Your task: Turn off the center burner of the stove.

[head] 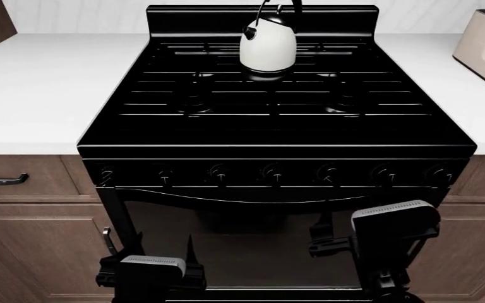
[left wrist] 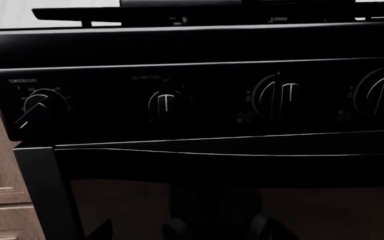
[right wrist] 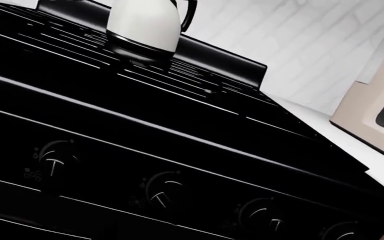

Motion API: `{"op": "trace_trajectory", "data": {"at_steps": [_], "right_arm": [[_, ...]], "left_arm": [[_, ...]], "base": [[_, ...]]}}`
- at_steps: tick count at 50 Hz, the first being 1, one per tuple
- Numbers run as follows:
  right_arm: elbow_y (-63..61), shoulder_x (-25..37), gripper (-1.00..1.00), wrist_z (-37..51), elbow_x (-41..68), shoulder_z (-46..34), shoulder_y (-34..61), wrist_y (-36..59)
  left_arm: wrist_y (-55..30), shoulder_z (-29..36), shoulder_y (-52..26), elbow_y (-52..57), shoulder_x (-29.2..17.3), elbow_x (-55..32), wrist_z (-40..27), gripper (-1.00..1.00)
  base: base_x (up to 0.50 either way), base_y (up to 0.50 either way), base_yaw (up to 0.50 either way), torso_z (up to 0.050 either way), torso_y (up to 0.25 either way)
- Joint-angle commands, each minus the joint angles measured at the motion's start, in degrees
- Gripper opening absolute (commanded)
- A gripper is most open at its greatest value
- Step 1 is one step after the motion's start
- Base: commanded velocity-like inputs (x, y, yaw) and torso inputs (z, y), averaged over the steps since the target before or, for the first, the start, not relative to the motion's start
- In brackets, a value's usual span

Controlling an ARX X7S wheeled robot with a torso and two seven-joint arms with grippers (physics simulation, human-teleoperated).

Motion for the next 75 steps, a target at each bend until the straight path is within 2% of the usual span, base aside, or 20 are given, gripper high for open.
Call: {"op": "trace_trajectory", "data": {"at_steps": [1, 31, 67, 75], "right_arm": [[1.37, 3.24, 1.00, -1.49, -1.88, -1.73, 2.83, 2.75], [12.82, 6.40, 1.00, -8.34, -3.79, -9.44, 13.28, 5.37], [25.32, 5.83, 1.00, -7.78, -5.53, -12.06, 19.73, 1.13], [24.41, 6.02, 1.00, -7.59, -6.19, -12.73, 19.41, 2.05]], "left_arm": [[0.35, 0.65, -0.21, -0.87, -0.31, 0.01, -0.51, 1.00], [0.23, 1.72, -0.84, -1.80, -1.06, -0.77, -1.52, 1.00], [0.30, 2.78, -1.31, -2.39, -1.86, -2.01, -2.40, 1.00], [0.36, 3.04, -1.38, -2.53, -2.03, -2.20, -2.60, 1.00]], "base": [[0.00, 0.00, 0.00, 0.000, 0.000], [0.00, 0.00, 0.00, 0.000, 0.000], [0.00, 0.00, 0.00, 0.000, 0.000], [0.00, 0.00, 0.00, 0.000, 0.000]]}}
